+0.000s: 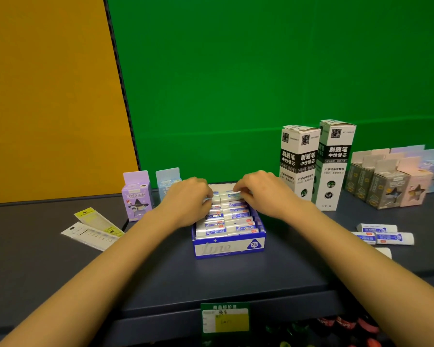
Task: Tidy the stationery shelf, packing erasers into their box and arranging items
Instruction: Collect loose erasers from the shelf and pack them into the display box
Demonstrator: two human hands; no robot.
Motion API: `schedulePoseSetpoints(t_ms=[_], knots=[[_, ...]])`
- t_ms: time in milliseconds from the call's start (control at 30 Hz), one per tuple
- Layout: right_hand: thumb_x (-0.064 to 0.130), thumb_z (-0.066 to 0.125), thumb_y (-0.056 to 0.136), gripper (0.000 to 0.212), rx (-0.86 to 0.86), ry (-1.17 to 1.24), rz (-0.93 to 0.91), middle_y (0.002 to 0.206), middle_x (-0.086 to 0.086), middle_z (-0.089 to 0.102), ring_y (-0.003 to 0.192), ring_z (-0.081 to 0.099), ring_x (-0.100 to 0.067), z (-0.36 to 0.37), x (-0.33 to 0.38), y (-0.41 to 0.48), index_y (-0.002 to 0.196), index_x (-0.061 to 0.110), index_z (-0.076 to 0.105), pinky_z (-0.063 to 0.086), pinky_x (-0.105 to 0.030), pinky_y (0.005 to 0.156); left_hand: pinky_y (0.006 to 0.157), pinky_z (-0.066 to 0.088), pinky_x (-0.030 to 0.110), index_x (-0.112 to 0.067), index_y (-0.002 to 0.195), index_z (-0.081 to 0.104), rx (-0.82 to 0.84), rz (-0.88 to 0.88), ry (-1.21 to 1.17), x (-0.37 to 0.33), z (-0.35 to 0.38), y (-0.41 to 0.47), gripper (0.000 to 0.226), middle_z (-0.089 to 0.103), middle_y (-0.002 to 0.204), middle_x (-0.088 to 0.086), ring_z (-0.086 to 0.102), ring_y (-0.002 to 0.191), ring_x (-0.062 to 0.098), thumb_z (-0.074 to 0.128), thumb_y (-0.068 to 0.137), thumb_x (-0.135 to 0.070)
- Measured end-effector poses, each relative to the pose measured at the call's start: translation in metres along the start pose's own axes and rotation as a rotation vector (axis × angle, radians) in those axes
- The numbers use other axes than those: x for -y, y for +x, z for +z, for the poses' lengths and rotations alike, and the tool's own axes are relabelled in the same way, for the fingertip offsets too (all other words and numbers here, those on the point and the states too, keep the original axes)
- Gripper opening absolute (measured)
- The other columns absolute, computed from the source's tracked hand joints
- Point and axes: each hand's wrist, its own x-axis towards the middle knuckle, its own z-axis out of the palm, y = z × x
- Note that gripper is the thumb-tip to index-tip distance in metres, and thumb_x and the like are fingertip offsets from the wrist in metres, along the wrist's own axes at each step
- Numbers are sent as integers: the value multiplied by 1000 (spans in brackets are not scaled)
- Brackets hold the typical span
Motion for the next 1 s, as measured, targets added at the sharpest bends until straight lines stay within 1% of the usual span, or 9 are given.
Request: schedulePoseSetpoints(t_ms=[233,367,500,567,667,767,867,933,1000], knots=[[17,51,91,27,-29,99,14,111,6,70,100,63,-12,-38,-17,-73,111,25,67,47,-27,88,76,44,31,-21,98,59,-158,149,-202,-44,-27,-23,18,66,103,-5,58,95,18,47,89,-29],[17,56,89,25,-40,132,88,107,10,71,95,65,-5,-57,-54,-115,108,26,69,52,-26,89,81,46,31,-21,105,56,-84,286,-246,-87,-31,-23,23,65,107,-6,57,96,16,48,89,-36],[19,55,90,30,56,160,145,113,12,63,101,57,-1,-71,-108,-146,119,24,60,42,-13,87,82,44,28,-22,111,53,3,370,-248,-132,-23,-13,31,61,113,-7,55,101,14,49,88,-42],[21,56,89,37,147,173,169,123,10,58,108,54,-3,-71,-134,-158,126,25,53,42,-15,91,91,46,33,-22,118,49,71,385,-245,-156,-16,-5,40,58,122,-4,53,109,15,50,86,-47],[33,56,88,49,261,112,142,137,8,47,120,44,-3,-64,-165,-169,134,25,44,35,-20,104,102,40,33,-19,133,37,168,387,-245,-187,-2,8,60,47,138,0,45,123,17,51,84,-52],[41,54,88,57,302,112,89,142,6,43,126,40,-4,-55,-179,-172,139,22,38,29,-17,106,104,37,37,-16,136,34,232,370,-244,-211,14,18,66,46,135,5,43,123,20,49,85,-53],[42,53,88,53,308,108,25,132,2,52,116,49,-9,-48,-184,-170,136,21,44,36,-20,99,99,36,34,-14,131,42,262,339,-248,-222,23,25,54,50,122,7,43,114,21,45,89,-48],[41,54,88,46,287,96,-20,121,0,57,106,53,-11,-47,-184,-167,130,22,51,40,-22,92,96,33,26,-15,129,46,262,318,-273,-224,22,27,47,50,119,8,43,113,20,45,91,-43],[41,54,88,42,296,94,-51,116,-2,57,102,52,-13,-48,-185,-164,126,22,55,40,-24,89,94,32,26,-15,127,48,284,277,-302,-223,21,29,45,50,119,8,44,112,20,48,90,-41]])
